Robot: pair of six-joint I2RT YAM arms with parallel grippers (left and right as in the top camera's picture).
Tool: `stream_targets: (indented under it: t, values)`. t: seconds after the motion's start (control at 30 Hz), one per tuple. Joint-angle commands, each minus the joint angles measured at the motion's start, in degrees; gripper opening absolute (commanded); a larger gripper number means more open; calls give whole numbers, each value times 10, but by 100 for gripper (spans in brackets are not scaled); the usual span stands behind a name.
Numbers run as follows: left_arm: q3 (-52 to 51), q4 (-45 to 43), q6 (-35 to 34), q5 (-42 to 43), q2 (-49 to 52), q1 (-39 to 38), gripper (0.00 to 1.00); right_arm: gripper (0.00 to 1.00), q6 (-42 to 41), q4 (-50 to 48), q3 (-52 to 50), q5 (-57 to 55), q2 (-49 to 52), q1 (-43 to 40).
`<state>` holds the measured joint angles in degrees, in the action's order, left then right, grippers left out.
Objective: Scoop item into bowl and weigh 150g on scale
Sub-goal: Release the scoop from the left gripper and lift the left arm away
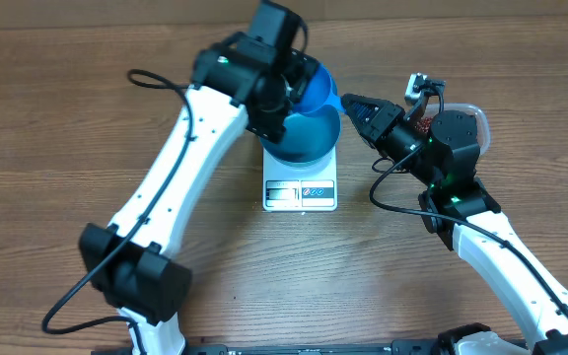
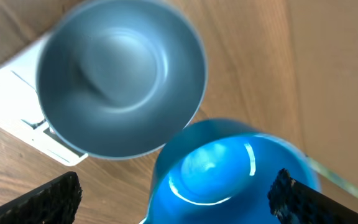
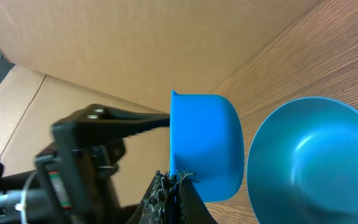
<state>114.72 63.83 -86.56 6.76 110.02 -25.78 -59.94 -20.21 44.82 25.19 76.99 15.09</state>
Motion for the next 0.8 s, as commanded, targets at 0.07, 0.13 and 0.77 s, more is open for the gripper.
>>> stream_targets:
  t: [0.07, 0.13, 0.77]
  values:
    - [18, 0, 115, 8, -78, 54, 100, 4, 17, 1, 9, -21, -5, 2]
    - [18, 0, 159, 7, -94, 70, 100, 4, 20, 2, 9, -22, -5, 2]
    - [18, 35, 688, -17, -126, 153, 100, 4, 207, 132, 95, -3, -12, 2]
